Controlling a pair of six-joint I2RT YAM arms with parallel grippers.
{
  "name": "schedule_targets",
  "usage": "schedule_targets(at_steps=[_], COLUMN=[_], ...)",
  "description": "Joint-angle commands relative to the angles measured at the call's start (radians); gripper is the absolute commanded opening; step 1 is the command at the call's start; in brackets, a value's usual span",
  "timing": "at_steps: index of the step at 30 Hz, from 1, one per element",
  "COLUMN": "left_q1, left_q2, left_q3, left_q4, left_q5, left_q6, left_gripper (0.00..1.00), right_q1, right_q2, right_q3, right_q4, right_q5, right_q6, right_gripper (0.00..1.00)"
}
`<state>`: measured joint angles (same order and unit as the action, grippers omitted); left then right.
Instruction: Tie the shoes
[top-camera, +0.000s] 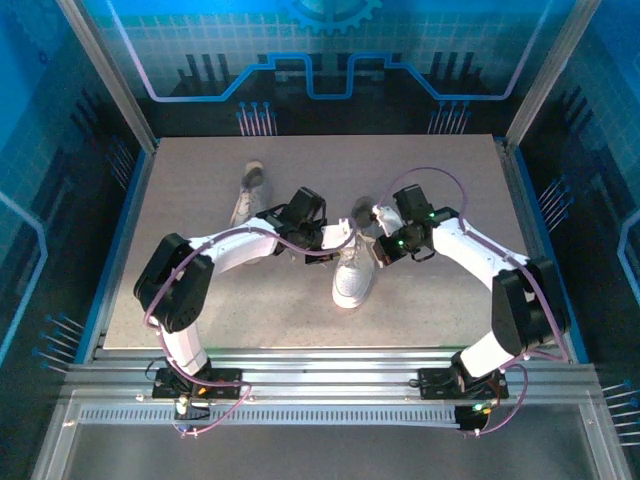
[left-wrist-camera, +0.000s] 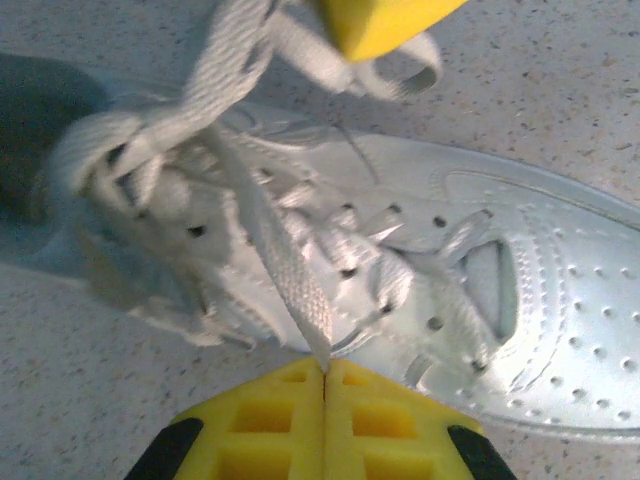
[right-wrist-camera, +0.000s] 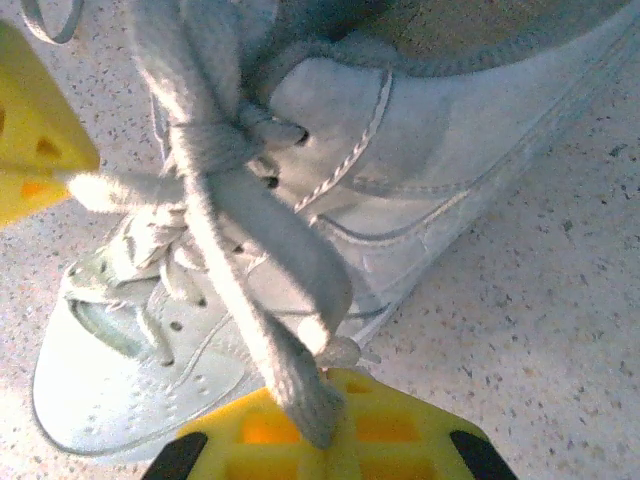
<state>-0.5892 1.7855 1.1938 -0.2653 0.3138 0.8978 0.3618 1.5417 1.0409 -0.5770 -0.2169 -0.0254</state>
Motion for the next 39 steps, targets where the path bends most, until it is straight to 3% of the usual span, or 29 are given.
schedule_targets(at_steps=[1, 12, 15, 17, 20, 27, 31, 39], left_q1=[0.020, 0.064, 0.078, 0.084, 0.094, 0.103, 0.103, 0.101], left_q2=[-0.037, 0.046, 0.060, 0.070, 0.083, 0.101, 0.103, 0.094], left_q3=[0.039, 0.100, 0.114, 0.123, 0.134, 0.141, 0.138, 0.112], left_q4=[-0.031, -0.049, -0.043, -0.040, -0.042, -0.043, -0.038, -0.031], left_q5=[-0.003, 0.009, 0.014, 0.012, 0.017, 0.045, 0.059, 0.068], left_q6=[0.026, 0.023, 0.021, 0.024, 0.026, 0.030, 0.023, 0.026], left_gripper=[0.00, 0.00, 0.00, 0.00, 0.00, 0.00, 0.00, 0.00], right_q1=[0.008, 0.010, 0.008, 0.005, -0.026, -0.103, -0.104, -0.034], right_q2=[-0.025, 0.025, 0.037, 0.033, 0.008, -0.071, -0.025, 0.103], right_q3=[0.045, 0.154, 0.162, 0.159, 0.144, 0.051, 0.007, 0.005], right_q4=[-0.103, -0.224, -0.215, -0.214, -0.196, -0.064, 0.008, 0.051], right_q5=[-0.008, -0.185, -0.271, -0.238, -0.191, -0.096, -0.116, -0.121], right_q6=[-0.001, -0.010, -0.016, -0.009, 0.012, 0.074, 0.069, 0.034], right_gripper=[0.06, 0.15, 0.28, 0.37, 0.39, 0.34, 0.34, 0.46])
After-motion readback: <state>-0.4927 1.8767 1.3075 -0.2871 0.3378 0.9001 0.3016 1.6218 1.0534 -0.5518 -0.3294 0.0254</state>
